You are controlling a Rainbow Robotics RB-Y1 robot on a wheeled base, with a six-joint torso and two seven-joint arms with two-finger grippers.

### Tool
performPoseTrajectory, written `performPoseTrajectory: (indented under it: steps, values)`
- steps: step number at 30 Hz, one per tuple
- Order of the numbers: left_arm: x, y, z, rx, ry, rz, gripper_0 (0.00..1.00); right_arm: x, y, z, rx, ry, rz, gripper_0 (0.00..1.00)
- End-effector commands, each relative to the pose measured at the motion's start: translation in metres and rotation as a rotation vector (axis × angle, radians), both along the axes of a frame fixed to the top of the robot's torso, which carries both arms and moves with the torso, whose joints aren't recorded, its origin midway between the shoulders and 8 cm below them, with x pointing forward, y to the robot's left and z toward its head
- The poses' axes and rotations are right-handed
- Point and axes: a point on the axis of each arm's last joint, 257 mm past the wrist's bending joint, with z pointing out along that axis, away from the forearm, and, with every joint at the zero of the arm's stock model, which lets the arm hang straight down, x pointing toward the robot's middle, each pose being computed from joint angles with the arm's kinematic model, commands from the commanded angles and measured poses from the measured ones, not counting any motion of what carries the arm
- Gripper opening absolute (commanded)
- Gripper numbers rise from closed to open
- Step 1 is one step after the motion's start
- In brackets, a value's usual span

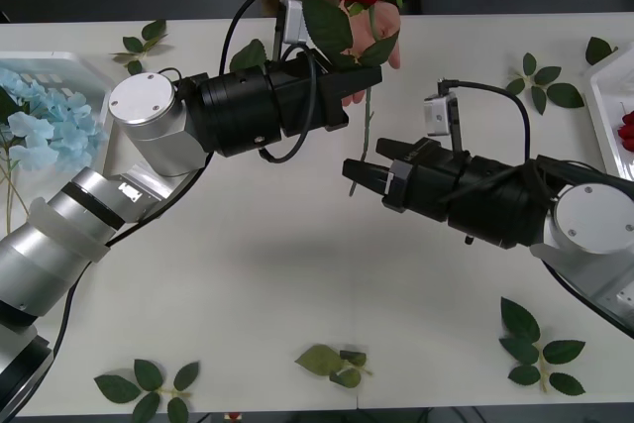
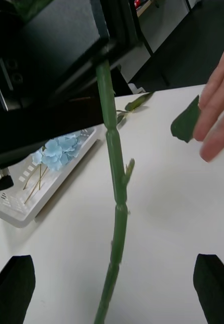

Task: Place the red flowers into the right box and the blue flowers into the left box. If a person shows an open palm, hand one flower to the person first, then continue sorting.

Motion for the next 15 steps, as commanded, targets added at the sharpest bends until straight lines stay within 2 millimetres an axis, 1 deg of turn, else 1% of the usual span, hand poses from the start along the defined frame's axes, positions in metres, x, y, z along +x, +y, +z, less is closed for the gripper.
performPoseTrajectory:
  steps: [1, 2, 3, 5, 6, 7, 8, 9, 10, 15]
  values:
    - [-0.009, -0.021, 0.027, -0.03, -0.009, -0.046, 0.0, 0.013, 0.026, 0.029, 0.062, -0.037, 0.013, 0.9]
    - [-0.009, -0.021, 0.026, -0.029, -0.008, -0.045, 0.0, 0.016, 0.029, 0.029, 0.065, -0.036, 0.011, 0.91]
    - [-0.009, -0.021, 0.026, -0.029, -0.008, -0.045, 0.0, 0.02, 0.029, 0.028, 0.068, -0.035, 0.005, 0.85]
    - [-0.009, -0.02, 0.026, -0.028, -0.008, -0.044, 0.0, 0.023, 0.03, 0.028, 0.073, -0.032, -0.002, 0.71]
    - [-0.009, -0.021, 0.027, -0.029, -0.009, -0.046, 0.0, 0.026, 0.031, 0.029, 0.078, -0.032, -0.004, 0.54]
    - [-0.009, -0.021, 0.027, -0.03, -0.009, -0.046, 0.0, 0.027, 0.032, 0.029, 0.082, -0.028, -0.006, 0.39]
    - [-0.009, -0.021, 0.027, -0.03, -0.009, -0.046, 0.0, 0.028, 0.033, 0.029, 0.086, -0.028, -0.009, 0.21]
    - [-0.009, -0.02, 0.026, -0.028, -0.008, -0.044, 0.0, 0.03, 0.033, 0.03, 0.094, -0.027, -0.015, 0.05]
    - [-0.009, -0.02, 0.026, -0.028, -0.008, -0.044, 0.0, 0.03, 0.033, 0.031, 0.095, -0.029, -0.017, 0.0]
    - [-0.009, -0.021, 0.026, -0.028, -0.009, -0.047, 0.0, 0.031, 0.033, 0.034, 0.116, -0.019, -0.026, 0.0]
